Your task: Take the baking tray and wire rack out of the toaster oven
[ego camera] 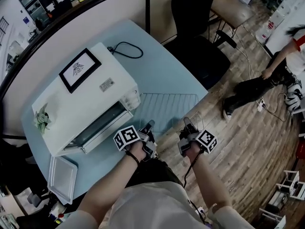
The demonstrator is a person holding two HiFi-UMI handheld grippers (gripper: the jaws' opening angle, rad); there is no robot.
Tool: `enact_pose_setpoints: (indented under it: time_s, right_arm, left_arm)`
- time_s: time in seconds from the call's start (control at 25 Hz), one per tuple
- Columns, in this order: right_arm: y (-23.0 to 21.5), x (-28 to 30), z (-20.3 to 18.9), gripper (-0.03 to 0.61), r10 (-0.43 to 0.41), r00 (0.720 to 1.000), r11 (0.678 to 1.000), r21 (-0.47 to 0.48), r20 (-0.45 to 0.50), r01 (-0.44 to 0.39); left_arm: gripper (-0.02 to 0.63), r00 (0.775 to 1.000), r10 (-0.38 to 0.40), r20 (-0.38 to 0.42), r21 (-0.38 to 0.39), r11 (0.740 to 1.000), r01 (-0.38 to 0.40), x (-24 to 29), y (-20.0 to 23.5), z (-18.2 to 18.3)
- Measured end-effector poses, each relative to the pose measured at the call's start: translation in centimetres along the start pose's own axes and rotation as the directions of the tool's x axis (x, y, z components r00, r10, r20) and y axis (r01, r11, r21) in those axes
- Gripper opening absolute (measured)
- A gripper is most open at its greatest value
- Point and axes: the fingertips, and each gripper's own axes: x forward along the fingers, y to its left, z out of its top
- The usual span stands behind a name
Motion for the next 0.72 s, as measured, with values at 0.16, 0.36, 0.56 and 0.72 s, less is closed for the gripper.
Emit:
enact_pose_setpoints:
  time_s: [0.16,0.36,0.56,0.72]
  right_arm:
    - [-1.2,1.3,2.3,0.053,-0.08,0.997,0.995,-0.063,0.023,0.081]
    - [-2.3,2.6,4.3,0.126,-0.169,0.985,0.973,-0.156,0.032,0.172]
    - [-3.2,3.9,6.0,0.172,-0.243,0.967,0.947,-0.197,0.077,0.254]
    - [-4.4,4.7,7.4,0.19,-0.27,0.957,0.944,-0.165,0.107,0.285]
  left_arm:
    - [0.058,0.999,0.034,0.034,0.008,0.999,-0.035,1.0,0.5,1.7]
    - [0.117,1.0,0.025,0.013,0.084,0.996,-0.026,2.7,-0.4,3.0]
    - [0.238,0.998,0.055,0.009,0.185,0.981,-0.056,4.1,-1.4,3.6]
    - [0.267,0.998,0.069,0.004,0.226,0.972,-0.068,5.0,-1.2,4.1]
